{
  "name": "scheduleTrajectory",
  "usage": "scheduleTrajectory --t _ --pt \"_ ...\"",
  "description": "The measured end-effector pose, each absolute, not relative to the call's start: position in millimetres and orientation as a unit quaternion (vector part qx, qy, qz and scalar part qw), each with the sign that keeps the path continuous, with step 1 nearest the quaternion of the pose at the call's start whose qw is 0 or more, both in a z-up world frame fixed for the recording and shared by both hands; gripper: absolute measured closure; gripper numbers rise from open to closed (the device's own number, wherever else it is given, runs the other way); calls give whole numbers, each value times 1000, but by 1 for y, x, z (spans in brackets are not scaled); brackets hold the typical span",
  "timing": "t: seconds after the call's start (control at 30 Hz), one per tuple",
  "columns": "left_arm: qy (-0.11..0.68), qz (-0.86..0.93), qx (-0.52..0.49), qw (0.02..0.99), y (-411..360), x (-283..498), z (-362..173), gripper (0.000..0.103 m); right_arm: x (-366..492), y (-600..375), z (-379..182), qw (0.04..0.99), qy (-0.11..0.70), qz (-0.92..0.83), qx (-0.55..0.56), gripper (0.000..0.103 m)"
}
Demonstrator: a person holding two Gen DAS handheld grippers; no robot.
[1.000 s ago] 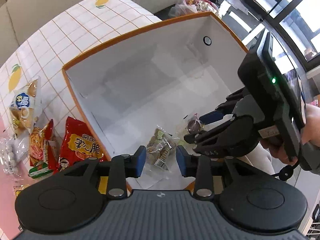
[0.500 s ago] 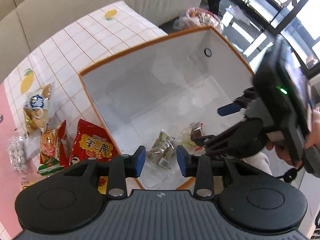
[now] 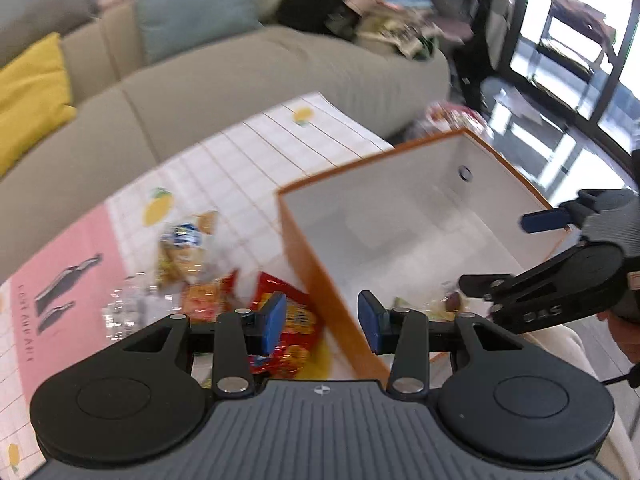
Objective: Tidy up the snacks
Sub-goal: 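Lift both tools out of the box back over the snacks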
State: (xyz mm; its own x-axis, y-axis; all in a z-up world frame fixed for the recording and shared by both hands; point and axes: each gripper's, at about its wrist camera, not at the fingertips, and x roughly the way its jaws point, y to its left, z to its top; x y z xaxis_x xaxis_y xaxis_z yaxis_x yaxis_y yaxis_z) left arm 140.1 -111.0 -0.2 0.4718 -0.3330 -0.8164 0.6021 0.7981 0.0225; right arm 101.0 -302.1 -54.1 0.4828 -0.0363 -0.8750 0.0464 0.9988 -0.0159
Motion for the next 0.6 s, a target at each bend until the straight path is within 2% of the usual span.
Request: scheduleTrajectory --t 0.37,0.6 --pt "382 -195 117 896 -34 104 7 39 71 -239 -19 908 412 -48 55 5" --pt "390 -142 80 906 13 84 -11 38 56 -183 -21 922 385 -11 41 5"
